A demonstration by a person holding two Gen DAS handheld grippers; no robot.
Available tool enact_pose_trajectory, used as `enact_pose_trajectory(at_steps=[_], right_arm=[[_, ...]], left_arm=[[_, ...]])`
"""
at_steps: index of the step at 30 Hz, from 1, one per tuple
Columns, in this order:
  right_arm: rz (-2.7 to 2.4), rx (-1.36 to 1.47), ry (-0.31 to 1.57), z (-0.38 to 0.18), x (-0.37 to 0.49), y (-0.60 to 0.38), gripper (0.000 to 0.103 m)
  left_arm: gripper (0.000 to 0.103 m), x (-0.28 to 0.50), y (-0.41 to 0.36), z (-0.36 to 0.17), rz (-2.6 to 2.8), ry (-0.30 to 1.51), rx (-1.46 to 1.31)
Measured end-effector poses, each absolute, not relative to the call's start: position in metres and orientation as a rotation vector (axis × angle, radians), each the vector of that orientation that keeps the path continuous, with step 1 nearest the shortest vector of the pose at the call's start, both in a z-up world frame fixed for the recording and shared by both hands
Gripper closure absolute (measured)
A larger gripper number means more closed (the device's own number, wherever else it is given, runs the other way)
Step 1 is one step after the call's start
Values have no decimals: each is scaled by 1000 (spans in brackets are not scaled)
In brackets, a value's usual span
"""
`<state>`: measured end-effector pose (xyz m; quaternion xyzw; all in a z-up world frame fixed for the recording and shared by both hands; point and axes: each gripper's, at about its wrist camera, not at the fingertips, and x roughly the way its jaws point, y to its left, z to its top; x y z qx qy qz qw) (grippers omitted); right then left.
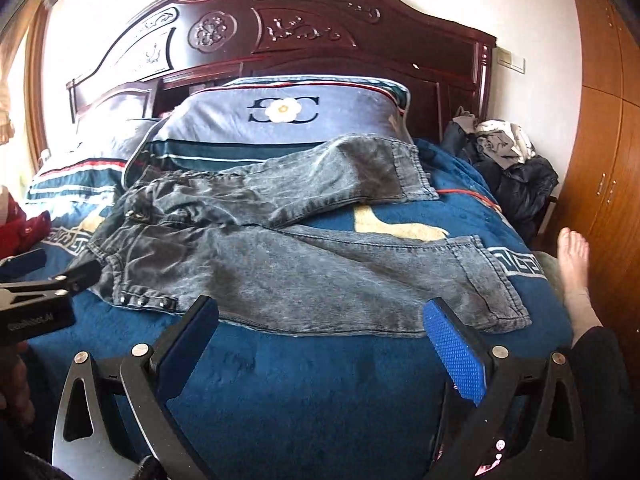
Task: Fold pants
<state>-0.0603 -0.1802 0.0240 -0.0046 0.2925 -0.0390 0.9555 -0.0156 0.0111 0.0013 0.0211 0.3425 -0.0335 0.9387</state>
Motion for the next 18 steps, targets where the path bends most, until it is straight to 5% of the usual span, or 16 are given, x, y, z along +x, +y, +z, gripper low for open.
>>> enact_pose_trajectory(at_steps=[18], right_arm=[[-26,-3,613,25,-55,-170,0]], left_arm=[[0,-16,-4,-2,-103,711,115]])
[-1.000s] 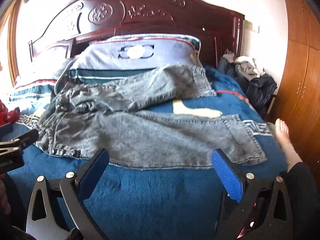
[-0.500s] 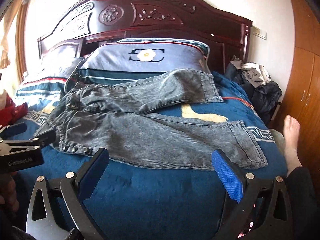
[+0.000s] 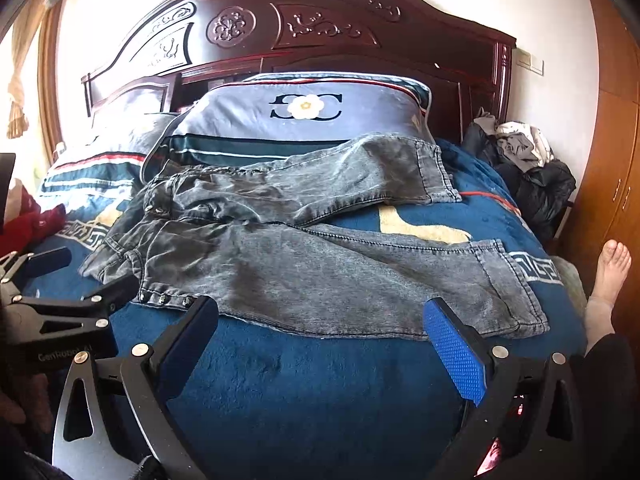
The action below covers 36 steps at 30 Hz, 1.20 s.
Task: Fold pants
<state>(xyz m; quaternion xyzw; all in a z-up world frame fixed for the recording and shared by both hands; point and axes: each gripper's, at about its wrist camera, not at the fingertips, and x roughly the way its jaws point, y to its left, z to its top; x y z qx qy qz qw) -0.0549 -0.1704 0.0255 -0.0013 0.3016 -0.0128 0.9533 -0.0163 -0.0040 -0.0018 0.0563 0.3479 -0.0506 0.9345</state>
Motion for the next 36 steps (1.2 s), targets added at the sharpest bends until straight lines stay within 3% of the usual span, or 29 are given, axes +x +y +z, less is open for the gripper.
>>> enact_pose_trajectory(at_steps=[36], right_arm=[[-62,74,778,6,-25,-189,0]], left_arm=[[0,15,30,3,-23,765,-24]])
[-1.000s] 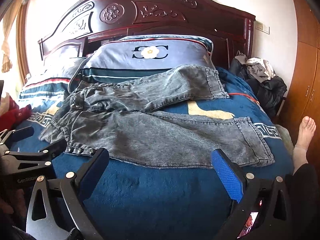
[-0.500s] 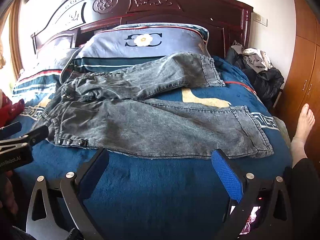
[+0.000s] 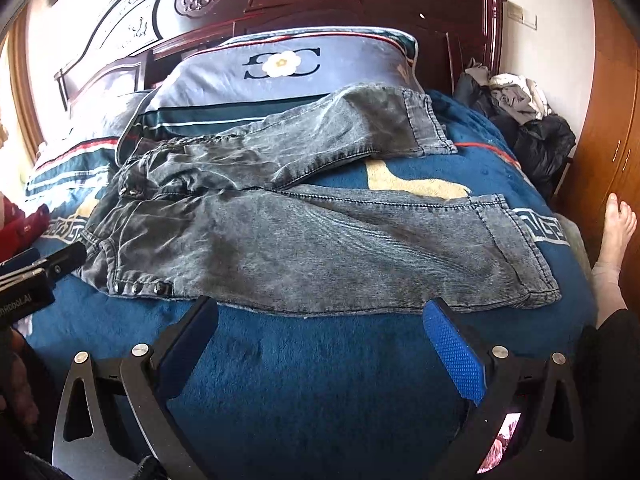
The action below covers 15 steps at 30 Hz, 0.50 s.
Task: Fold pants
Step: 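Lower both grippers onto the jeans' leg hems and close on them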
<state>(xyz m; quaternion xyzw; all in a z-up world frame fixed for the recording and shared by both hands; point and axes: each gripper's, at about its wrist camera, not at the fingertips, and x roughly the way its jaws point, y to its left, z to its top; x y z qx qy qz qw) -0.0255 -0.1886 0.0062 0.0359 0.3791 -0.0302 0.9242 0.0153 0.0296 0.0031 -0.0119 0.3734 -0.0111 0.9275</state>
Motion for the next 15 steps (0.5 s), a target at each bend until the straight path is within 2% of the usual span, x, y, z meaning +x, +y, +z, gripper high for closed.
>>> enact_pose_trajectory(at_steps=[15], right_arm=[[-6,-60,822,7,46,-184,0]], left_arm=[[0,108,82,8,90,792,-34]])
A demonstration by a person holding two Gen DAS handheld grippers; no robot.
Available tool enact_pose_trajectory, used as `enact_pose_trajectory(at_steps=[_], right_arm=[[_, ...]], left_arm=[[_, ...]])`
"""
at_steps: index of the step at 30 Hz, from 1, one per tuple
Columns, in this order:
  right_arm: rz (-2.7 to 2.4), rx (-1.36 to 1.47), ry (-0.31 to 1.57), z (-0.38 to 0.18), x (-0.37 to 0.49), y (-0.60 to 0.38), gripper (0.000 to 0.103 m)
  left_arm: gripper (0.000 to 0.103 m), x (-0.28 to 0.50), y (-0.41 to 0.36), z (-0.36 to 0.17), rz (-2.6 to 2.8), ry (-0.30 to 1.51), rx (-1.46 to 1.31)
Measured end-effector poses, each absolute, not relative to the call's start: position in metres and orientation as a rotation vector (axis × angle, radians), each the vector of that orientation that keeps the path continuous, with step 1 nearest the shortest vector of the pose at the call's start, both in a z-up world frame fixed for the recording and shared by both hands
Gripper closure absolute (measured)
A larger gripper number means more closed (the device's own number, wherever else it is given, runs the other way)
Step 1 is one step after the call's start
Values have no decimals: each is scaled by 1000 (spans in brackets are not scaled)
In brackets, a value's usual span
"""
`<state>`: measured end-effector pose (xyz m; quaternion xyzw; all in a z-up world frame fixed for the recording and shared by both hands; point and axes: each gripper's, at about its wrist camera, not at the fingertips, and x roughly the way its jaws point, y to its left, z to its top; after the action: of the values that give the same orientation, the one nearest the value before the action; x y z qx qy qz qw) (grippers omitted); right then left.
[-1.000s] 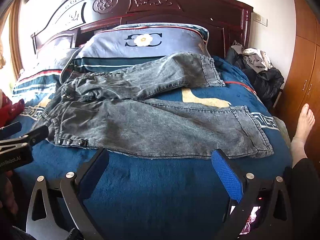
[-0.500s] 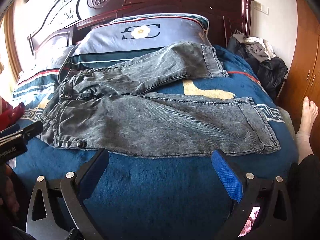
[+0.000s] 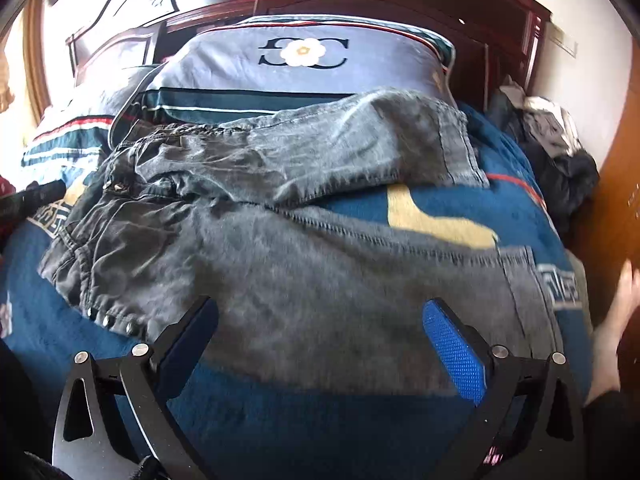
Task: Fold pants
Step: 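Lower both grippers onto the jeans' leg hems and close on them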
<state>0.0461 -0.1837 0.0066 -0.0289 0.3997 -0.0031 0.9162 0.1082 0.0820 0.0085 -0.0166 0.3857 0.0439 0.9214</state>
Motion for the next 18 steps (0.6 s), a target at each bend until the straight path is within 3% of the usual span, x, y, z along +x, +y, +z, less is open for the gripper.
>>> enact_pose_trajectory(at_steps=[12,18], right_arm=[[38,-40,863,23,151,-194,0],[33,-30,868,29,201,-208,0]], left_arm=[[0,200,141,-13,106,972,-155],[0,247,144,-5,98,940,-104]])
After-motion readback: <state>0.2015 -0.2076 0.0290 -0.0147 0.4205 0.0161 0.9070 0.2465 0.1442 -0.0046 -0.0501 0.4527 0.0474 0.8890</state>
